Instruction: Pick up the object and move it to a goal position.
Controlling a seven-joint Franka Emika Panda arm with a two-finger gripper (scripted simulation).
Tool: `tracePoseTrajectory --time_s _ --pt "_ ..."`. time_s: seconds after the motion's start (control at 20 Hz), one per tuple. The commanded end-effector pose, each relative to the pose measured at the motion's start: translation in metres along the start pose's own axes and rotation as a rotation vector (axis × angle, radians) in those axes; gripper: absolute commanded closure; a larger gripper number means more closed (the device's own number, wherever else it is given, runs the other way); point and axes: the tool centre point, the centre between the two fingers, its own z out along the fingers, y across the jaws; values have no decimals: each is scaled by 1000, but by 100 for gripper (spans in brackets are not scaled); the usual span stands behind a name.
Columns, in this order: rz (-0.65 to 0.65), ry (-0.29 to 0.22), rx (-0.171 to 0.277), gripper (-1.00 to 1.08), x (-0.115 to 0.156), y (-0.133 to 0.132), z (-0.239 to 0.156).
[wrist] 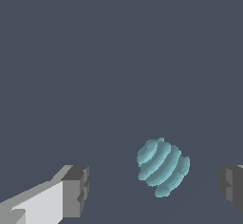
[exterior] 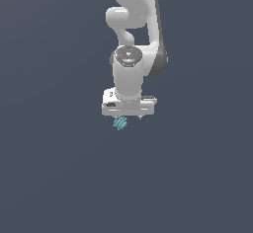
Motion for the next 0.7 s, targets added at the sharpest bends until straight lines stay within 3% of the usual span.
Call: tracePoseTrajectory --time_s 0.0,0.65 --pt "0 0 0 -92 0 0 0" --pt "23 41 -27 -92 9 23 -18"
